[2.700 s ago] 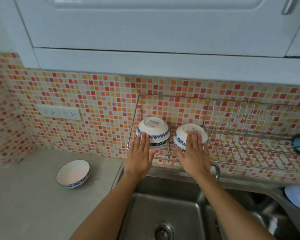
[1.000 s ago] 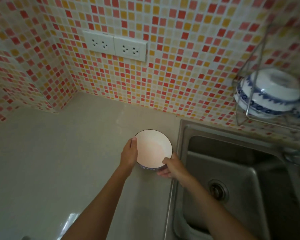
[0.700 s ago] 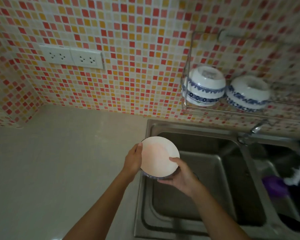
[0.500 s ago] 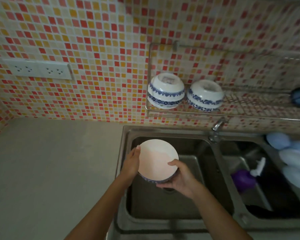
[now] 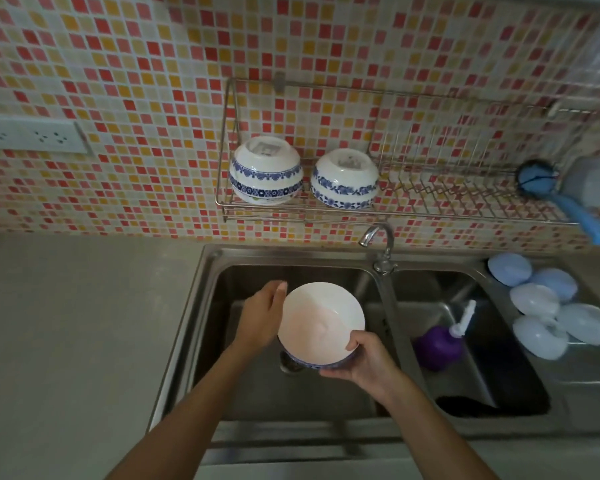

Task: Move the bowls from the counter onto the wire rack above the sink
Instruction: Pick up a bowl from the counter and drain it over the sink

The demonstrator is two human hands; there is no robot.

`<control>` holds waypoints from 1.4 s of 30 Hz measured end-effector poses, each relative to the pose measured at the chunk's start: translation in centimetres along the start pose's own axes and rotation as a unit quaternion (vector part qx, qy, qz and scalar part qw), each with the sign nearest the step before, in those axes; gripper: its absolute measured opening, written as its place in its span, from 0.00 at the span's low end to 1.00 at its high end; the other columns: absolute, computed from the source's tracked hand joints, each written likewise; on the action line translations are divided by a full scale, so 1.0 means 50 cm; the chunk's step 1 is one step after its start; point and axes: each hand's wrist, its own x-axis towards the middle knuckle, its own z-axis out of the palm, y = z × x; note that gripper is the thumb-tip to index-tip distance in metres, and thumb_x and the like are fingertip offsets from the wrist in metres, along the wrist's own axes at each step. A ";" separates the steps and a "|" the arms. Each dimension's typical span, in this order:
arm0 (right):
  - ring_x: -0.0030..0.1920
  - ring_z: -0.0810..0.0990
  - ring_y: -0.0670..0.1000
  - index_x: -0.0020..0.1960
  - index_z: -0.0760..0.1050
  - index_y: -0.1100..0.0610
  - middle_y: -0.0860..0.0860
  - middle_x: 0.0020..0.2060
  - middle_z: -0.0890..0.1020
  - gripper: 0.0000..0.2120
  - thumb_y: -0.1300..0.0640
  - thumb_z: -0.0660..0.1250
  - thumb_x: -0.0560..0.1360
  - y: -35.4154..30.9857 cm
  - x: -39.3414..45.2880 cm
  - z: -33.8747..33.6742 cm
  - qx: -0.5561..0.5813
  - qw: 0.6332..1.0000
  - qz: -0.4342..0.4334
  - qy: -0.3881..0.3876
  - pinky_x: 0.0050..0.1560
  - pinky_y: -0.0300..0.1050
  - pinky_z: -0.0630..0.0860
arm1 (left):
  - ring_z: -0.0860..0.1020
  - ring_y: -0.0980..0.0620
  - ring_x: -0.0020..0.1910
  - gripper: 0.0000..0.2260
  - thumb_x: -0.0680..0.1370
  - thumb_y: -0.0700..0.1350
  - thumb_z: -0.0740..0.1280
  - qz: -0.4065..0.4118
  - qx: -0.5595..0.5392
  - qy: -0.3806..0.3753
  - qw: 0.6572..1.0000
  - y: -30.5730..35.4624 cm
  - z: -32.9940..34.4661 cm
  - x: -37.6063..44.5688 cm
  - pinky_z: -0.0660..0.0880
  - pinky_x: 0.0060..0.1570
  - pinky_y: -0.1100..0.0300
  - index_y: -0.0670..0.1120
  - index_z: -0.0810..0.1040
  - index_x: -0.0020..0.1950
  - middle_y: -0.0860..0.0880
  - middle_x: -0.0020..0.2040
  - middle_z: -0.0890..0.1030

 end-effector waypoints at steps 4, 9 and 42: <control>0.59 0.74 0.65 0.60 0.72 0.57 0.60 0.60 0.72 0.29 0.62 0.63 0.58 0.002 -0.003 -0.042 0.012 1.000 0.001 0.004 0.45 0.59 0.81 | 0.73 0.47 0.64 0.17 0.82 0.49 0.56 0.049 0.081 0.050 0.994 -0.034 0.024 -0.043 0.70 0.63 0.55 0.44 0.71 0.68 0.46 0.66 0.75; 0.57 0.75 0.65 0.58 0.73 0.57 0.59 0.60 0.72 0.25 0.64 0.61 0.61 0.013 0.008 -0.077 -0.003 1.000 0.013 0.025 0.48 0.62 0.81 | 0.68 0.48 0.70 0.23 0.81 0.56 0.51 0.025 0.197 0.000 0.980 -0.150 0.071 -0.135 0.64 0.67 0.56 0.46 0.67 0.72 0.45 0.72 0.69; 0.64 0.73 0.56 0.73 0.58 0.54 0.53 0.67 0.68 0.40 0.70 0.70 0.65 0.119 0.085 -0.101 -0.634 0.718 -0.207 0.198 0.52 0.52 0.78 | 0.60 0.49 0.75 0.27 0.80 0.56 0.48 -0.065 0.269 -0.078 0.958 -0.280 0.145 -0.242 0.49 0.73 0.60 0.43 0.60 0.75 0.44 0.75 0.63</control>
